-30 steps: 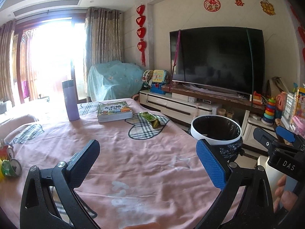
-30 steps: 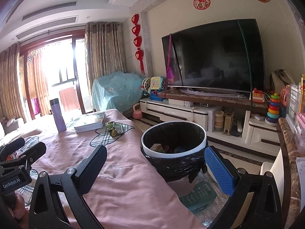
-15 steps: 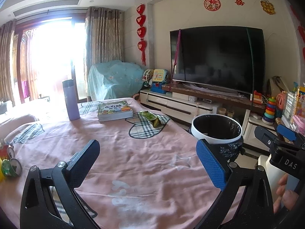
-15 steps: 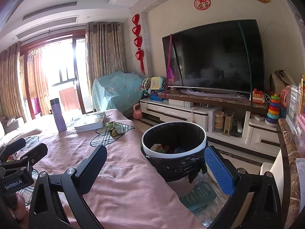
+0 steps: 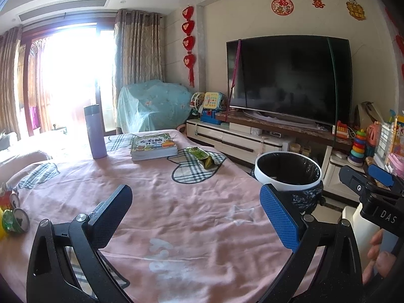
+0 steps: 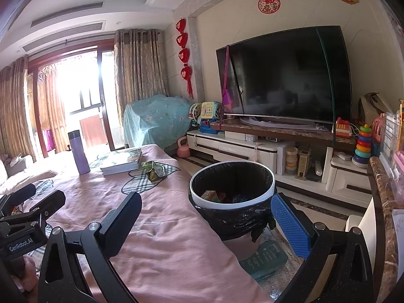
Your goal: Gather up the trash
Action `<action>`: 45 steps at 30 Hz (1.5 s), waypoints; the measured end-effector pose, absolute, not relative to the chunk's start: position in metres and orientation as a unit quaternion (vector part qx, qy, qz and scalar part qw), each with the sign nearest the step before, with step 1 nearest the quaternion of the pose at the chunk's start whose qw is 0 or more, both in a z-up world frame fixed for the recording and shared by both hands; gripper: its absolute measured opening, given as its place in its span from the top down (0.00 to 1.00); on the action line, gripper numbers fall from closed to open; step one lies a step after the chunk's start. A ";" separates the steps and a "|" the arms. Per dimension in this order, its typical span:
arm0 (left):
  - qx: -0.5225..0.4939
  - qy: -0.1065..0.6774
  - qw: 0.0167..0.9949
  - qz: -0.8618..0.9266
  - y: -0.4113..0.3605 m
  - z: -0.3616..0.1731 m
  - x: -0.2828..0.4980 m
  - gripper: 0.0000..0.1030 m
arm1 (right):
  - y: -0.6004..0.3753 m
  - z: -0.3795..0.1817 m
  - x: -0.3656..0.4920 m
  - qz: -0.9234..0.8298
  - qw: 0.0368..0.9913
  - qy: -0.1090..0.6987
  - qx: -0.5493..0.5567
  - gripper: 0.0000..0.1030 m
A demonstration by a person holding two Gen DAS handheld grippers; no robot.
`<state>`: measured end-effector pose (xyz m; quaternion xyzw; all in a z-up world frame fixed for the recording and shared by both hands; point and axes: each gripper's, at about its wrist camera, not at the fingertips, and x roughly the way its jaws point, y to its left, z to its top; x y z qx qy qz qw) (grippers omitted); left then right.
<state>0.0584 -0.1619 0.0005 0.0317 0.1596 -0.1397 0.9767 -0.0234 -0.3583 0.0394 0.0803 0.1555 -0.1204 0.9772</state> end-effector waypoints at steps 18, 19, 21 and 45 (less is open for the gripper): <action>0.032 0.160 0.977 -0.140 -0.161 0.001 0.059 0.00 | -0.358 0.042 -0.024 -0.118 0.978 0.154 0.080 0.00; 0.032 0.159 0.977 -0.140 -0.161 0.001 0.059 0.00 | -0.358 0.042 -0.024 -0.118 0.978 0.154 0.079 0.00; 0.032 0.160 0.977 -0.140 -0.161 0.001 0.059 0.00 | -0.358 0.041 -0.024 -0.118 0.978 0.155 0.079 0.00; 0.034 0.160 0.976 -0.142 -0.158 0.000 0.060 0.00 | -0.355 0.046 -0.022 -0.115 0.978 0.156 0.081 0.00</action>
